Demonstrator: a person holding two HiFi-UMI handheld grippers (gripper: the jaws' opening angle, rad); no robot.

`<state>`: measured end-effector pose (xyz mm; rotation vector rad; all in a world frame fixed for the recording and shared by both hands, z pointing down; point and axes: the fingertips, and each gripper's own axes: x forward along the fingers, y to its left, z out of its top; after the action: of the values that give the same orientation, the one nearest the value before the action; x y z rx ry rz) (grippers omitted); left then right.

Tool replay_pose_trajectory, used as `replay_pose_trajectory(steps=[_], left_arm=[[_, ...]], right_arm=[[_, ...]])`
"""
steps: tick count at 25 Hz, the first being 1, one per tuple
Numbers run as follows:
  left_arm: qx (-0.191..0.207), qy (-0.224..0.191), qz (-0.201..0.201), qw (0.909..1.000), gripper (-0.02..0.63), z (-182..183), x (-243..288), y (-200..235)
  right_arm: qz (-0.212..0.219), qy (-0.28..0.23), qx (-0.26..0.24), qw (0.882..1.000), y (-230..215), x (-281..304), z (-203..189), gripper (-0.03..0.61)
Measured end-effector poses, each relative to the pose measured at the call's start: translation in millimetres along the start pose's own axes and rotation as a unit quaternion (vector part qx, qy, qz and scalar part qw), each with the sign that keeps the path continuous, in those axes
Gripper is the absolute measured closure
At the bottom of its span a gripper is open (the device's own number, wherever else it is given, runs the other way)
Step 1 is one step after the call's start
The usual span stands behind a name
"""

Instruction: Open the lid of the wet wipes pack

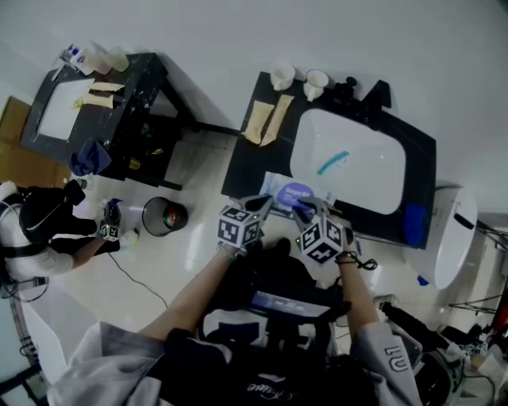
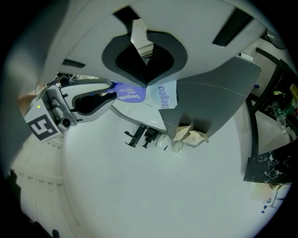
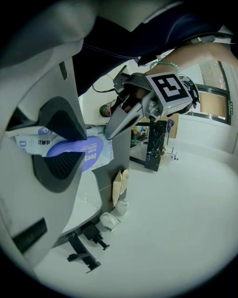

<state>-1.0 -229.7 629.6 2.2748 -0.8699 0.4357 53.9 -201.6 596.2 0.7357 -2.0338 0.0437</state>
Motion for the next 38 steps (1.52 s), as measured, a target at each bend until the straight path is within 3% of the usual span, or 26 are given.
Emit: replay_pose_trajectory(steps=[8,12,15,26,38], left_arm=[[-0.002,-0.005,0.0,1.0,0.607,0,1,2],[-0.001,-0.004,0.003,1.0,0.607,-2,3,5],[-0.002,-0.007,0.003,1.0,0.607,-2,3,4],[-0.007,0.0,0.0,1.0,0.607,-3,0,5],[-0.017,-0.003,-0.005,0.9998,0.607,-1,0,4]], right_arm=[[-0.02,-0.069,0.076,0.995,-33,-18,26,0.488],[-0.043,-0.08,0.128,0.988,-61,-23,29,0.488],[-0.051,-0.087,0.14,0.985,-78,-19,33,0.488],[-0.062,-0.064,0.184,0.979,-129,18,16,0.488],[-0.049,-0.039,0.215,0.975,-141,42,0,0.488]])
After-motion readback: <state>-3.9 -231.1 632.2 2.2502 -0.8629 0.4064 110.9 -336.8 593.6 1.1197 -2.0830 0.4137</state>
